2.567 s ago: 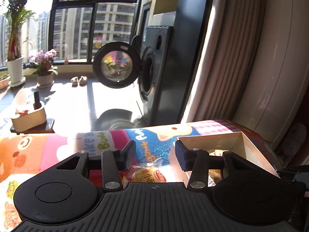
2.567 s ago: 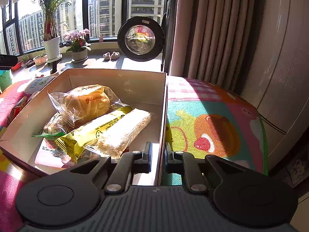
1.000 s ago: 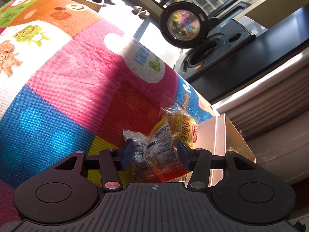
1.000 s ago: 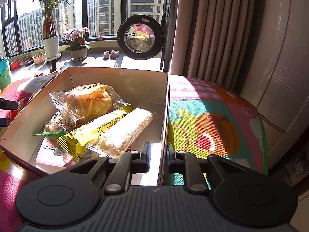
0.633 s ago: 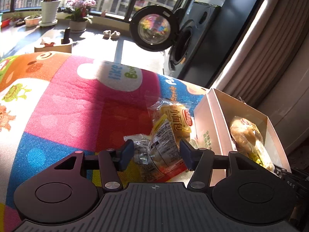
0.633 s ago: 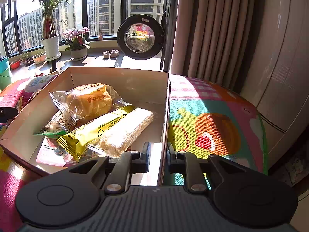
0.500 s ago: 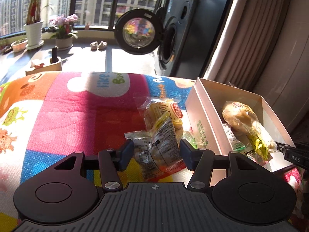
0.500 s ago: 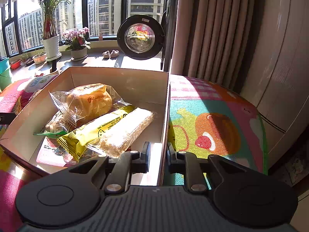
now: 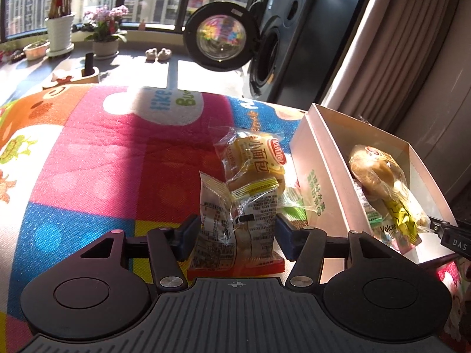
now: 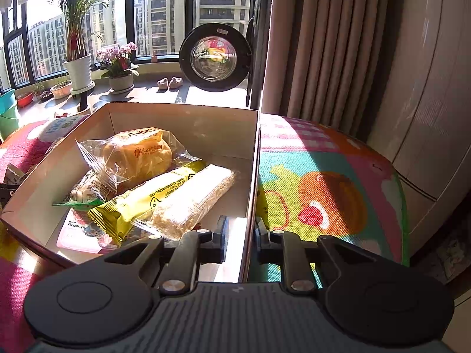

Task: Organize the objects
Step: 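Lift the second bun packet with the left gripper and carry it over the box, then lower the second bun packet into the box and open the left gripper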

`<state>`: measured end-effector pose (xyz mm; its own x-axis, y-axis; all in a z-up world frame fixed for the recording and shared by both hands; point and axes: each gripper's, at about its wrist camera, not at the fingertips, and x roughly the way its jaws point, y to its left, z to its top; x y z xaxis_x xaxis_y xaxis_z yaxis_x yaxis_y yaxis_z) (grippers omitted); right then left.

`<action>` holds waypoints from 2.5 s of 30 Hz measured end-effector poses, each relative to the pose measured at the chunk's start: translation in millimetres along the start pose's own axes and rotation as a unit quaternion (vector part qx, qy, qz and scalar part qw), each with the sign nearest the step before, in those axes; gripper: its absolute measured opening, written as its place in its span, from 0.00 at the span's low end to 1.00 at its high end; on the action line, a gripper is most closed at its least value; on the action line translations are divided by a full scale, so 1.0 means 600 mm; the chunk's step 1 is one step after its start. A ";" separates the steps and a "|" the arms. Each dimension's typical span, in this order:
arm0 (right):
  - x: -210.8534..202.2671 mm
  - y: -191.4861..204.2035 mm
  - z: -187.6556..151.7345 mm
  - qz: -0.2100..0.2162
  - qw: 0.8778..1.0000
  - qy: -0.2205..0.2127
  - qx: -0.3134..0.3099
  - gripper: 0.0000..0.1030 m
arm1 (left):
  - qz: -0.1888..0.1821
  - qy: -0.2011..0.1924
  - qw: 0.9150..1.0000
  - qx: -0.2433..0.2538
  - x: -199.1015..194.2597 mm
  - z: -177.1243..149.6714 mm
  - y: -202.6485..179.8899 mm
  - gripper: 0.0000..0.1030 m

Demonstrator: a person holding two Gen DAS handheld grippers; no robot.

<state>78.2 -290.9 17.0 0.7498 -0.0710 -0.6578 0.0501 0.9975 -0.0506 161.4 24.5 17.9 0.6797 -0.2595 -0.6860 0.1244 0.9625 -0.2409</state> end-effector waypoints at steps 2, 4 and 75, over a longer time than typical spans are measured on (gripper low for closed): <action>0.000 0.000 0.000 0.001 1.000 0.000 0.000 0.17 | 0.005 -0.007 1.000 0.015 -0.005 0.000 -0.004 0.55; 0.000 0.000 0.001 0.000 1.000 0.000 0.000 0.17 | 0.008 -0.008 1.000 0.022 -0.009 -0.001 -0.006 0.55; -0.042 0.000 0.010 -0.003 0.999 -0.036 -0.006 0.11 | -0.074 -0.086 0.993 -0.037 -0.061 0.108 -0.048 0.49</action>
<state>63.1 -289.2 38.3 0.7948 -0.0751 -0.6022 0.0468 0.9969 -0.0626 179.5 11.4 94.5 0.7722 -0.3745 -0.5133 0.1828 0.9046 -0.3851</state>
